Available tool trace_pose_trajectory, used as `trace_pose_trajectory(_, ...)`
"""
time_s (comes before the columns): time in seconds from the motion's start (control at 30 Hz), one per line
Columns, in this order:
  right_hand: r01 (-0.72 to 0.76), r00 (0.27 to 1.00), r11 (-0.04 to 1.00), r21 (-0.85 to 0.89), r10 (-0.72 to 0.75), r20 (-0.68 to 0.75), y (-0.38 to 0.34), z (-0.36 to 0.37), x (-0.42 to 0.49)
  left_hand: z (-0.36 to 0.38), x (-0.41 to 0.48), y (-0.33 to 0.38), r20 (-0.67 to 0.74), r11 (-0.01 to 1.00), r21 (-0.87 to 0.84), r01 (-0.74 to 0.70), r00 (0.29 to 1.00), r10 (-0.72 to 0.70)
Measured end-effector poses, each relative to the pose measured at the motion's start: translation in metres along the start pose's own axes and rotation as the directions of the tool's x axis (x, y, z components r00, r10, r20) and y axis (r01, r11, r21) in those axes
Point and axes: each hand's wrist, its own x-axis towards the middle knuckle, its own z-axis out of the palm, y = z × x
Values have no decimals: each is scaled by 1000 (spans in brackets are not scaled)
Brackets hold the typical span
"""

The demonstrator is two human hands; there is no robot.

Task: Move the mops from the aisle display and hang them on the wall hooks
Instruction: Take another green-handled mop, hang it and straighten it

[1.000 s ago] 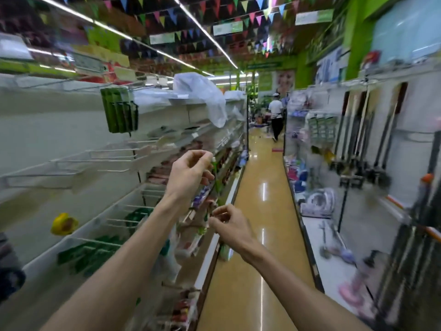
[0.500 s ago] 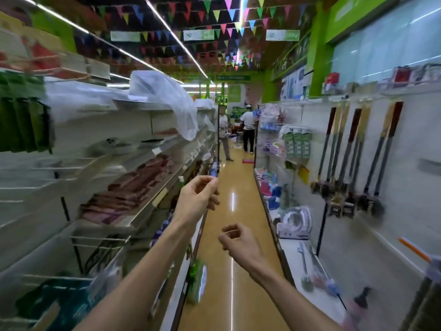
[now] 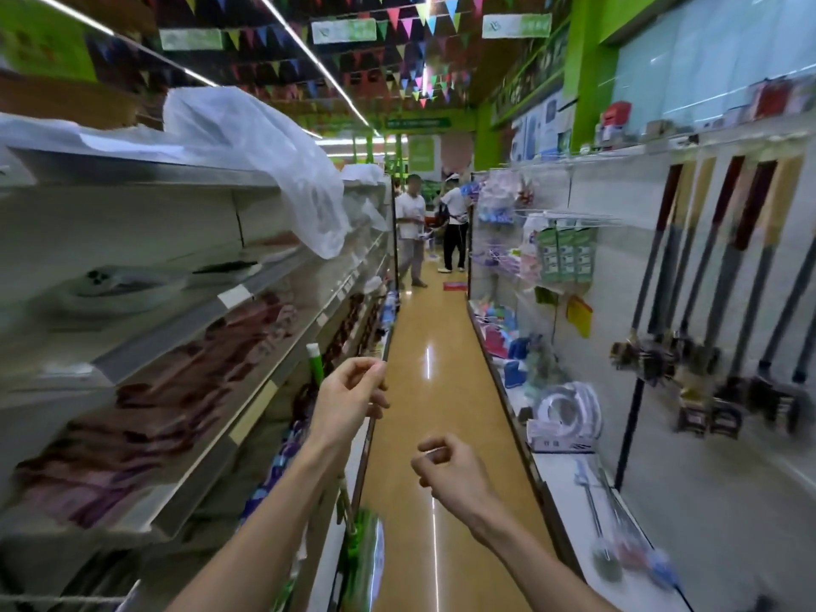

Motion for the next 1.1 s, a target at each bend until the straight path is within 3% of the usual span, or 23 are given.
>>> trace_pose_trajectory(0.4, 25, 985, 998, -57, -15, 170, 0, 34, 267, -9, 215, -88, -191, 983, 120, 137, 975, -112)
trace_pose_trajectory(0.73, -23, 953, 990, -136, 63, 298, 37, 110, 426, -59, 349, -242, -375, 912, 83, 401, 861, -344)
trace_pose_trajectory(1.1, -92, 938, 961, -260, 171, 302, 60, 165, 538, -91, 474, -348, -311, 730, 165, 664, 737, -600)
